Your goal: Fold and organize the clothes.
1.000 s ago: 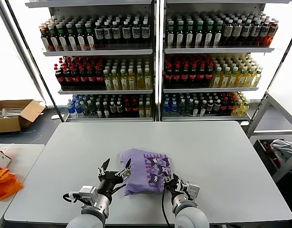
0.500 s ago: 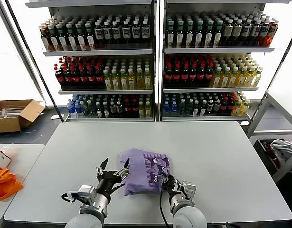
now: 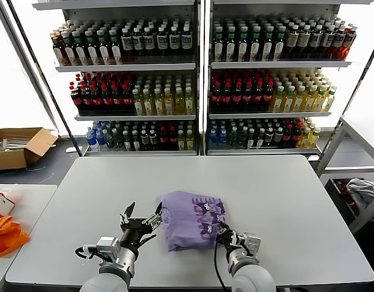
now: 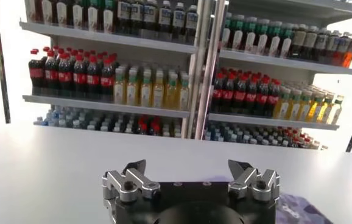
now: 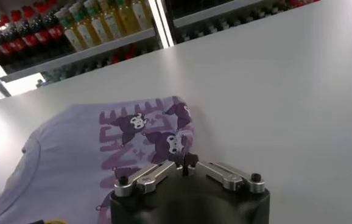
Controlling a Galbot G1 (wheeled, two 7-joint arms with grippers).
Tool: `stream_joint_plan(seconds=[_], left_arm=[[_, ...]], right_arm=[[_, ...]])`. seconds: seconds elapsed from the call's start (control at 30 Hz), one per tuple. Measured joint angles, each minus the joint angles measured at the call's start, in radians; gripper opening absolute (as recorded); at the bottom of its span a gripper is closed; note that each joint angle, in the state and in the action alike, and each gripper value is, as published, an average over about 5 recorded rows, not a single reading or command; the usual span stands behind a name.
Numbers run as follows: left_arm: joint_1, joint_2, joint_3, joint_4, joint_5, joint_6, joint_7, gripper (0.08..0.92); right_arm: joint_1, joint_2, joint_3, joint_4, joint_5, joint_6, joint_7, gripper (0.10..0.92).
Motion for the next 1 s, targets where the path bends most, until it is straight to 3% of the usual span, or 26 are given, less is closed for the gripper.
stream_joint_plan(seconds=[0.43, 1.0], left_arm=[[-0.016, -0.008, 0.017, 0.025, 0.003, 0.0, 0.009, 0.823], [-0.014, -0.013, 0.028, 0.027, 0.005, 0.001, 0.021, 0.822]], right_arm=[[-0.023, -0.096, 0.15, -0.039, -0.081, 0.003, -0.047, 0.141], [-0.009, -0.138, 0.21, 0.034, -0.171, -0.001, -0.126, 0.607]])
